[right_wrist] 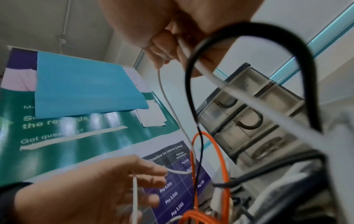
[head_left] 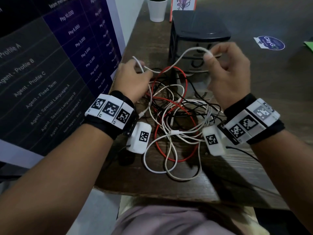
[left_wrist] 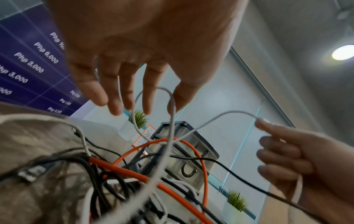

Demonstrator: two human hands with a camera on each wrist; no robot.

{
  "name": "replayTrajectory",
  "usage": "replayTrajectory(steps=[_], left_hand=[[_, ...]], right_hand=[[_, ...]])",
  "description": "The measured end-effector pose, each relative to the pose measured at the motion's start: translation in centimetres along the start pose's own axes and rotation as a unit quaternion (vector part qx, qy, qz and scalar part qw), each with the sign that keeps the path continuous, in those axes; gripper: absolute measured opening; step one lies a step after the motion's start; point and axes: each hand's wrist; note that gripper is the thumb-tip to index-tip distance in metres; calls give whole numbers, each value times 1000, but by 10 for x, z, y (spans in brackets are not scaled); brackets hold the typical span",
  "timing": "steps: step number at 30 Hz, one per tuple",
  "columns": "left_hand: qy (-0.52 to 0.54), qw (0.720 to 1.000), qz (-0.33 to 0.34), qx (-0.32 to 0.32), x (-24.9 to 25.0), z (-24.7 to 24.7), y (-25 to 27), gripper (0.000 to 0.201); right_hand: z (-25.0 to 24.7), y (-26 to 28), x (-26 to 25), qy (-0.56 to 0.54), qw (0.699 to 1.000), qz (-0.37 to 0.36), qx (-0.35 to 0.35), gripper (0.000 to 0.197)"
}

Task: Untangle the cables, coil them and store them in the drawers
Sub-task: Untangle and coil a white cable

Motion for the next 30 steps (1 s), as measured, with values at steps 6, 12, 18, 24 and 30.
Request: replayTrajectory(steps=[6,12,18,24,30], left_hand=[[-152,981,-60,-103,1,-1,-1,49],[-323,936,-120,-67,18,-23,4,68],[-110,969,197,-99,62,-22,26,65],[-147,949,221,-173,73,-5,20,34],[-65,955,253,-144,64,-4,15,30]], right_hand=[[-7,-11,-20,-33,991,-114,63,11],[-10,-17,-26,-49,988,-141,29,9],[1,-13,-20,-38,995,-63,-64,10],[2,-4,-21,-14,990,-76,-114,27],[-4,5,-7,18,955,81,-284,15]])
Point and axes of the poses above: each hand's wrist, its own y-axis away from the middle knuckle, its own z-axis out of the palm, x = y × z, and after that the axes turned 15 degrees about -x, right-handed
